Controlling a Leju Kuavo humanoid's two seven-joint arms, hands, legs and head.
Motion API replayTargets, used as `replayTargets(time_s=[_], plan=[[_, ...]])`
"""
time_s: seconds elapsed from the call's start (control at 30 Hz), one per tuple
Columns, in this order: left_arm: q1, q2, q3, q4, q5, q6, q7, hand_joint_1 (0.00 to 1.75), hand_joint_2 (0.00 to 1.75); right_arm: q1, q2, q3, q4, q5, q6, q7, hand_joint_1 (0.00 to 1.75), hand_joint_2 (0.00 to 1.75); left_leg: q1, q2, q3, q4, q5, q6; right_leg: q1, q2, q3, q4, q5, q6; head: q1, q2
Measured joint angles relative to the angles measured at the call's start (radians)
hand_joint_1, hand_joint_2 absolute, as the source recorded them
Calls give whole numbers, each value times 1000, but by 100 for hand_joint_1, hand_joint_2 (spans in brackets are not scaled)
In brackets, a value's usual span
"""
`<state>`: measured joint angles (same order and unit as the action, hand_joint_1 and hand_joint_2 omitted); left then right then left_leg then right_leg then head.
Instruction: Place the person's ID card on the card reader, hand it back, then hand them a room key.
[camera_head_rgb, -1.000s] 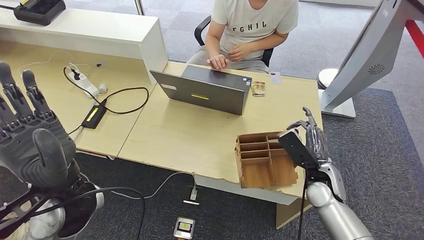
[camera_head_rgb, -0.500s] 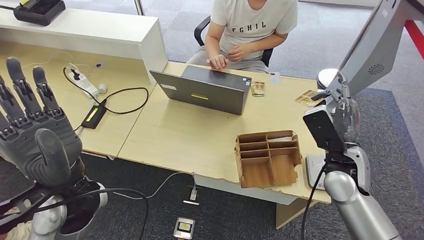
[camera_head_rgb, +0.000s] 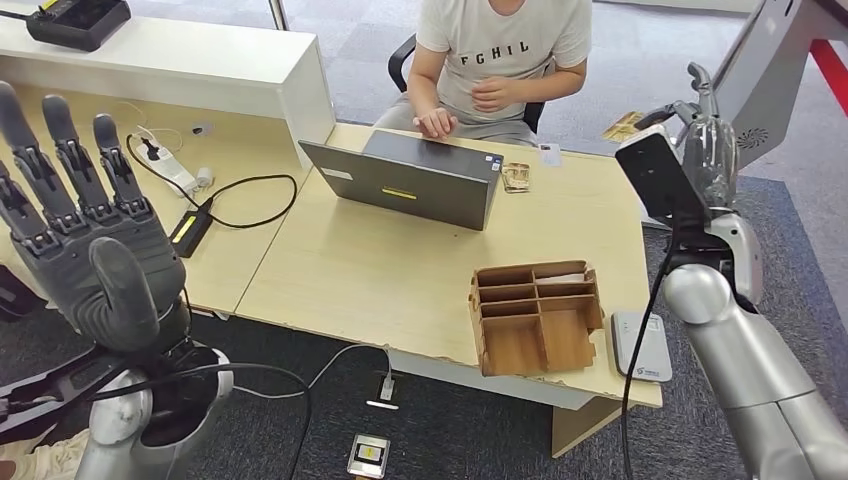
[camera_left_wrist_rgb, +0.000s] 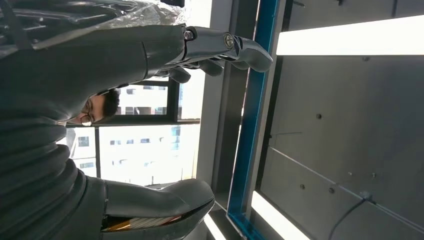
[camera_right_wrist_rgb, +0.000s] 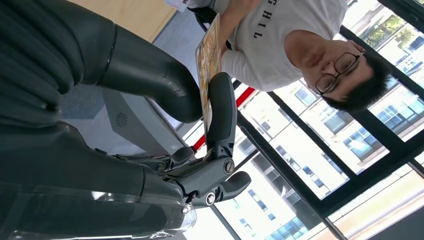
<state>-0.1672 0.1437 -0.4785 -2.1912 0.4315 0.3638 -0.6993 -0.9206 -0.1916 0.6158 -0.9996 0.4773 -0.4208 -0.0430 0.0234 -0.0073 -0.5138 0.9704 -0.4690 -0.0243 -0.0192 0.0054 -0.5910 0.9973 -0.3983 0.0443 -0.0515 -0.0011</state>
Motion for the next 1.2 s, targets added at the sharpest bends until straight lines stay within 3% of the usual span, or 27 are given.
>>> replayTargets(time_s=[0.37, 1.0, 1.03, 1.17, 1.2], plan=[[-13, -7, -2, 3, 6, 51, 0, 0, 175, -165, 111, 73, 304, 112, 9, 70, 175, 175, 0, 0, 0, 0, 0, 0, 0, -1, 0, 0, 0, 0, 0, 0], [-64, -30, -3, 29, 42, 26, 0, 0, 175, -193, 147, 132, 444, 214, 44, 125, 175, 175, 0, 0, 0, 0, 0, 0, 0, 0, 0, 0, 0, 0, 0, 0], [-64, -31, -3, 29, 42, 28, 0, 0, 175, -194, 150, 133, 447, 218, 47, 125, 169, 175, 0, 0, 0, 0, 0, 0, 0, 0, 0, 0, 0, 0, 0, 0], [-66, -33, -2, 29, 41, 35, 0, 0, 175, -198, 161, 139, 457, 231, 47, 126, 3, 175, 0, 0, 0, 0, 0, 0, 0, 0, 0, 0, 0, 0, 0, 0], [-66, -33, -2, 29, 41, 36, 0, 0, 175, -199, 163, 141, 459, 233, 47, 126, 0, 175, 0, 0, 0, 0, 0, 0, 0, 0, 0, 0, 0, 0, 0, 0]])
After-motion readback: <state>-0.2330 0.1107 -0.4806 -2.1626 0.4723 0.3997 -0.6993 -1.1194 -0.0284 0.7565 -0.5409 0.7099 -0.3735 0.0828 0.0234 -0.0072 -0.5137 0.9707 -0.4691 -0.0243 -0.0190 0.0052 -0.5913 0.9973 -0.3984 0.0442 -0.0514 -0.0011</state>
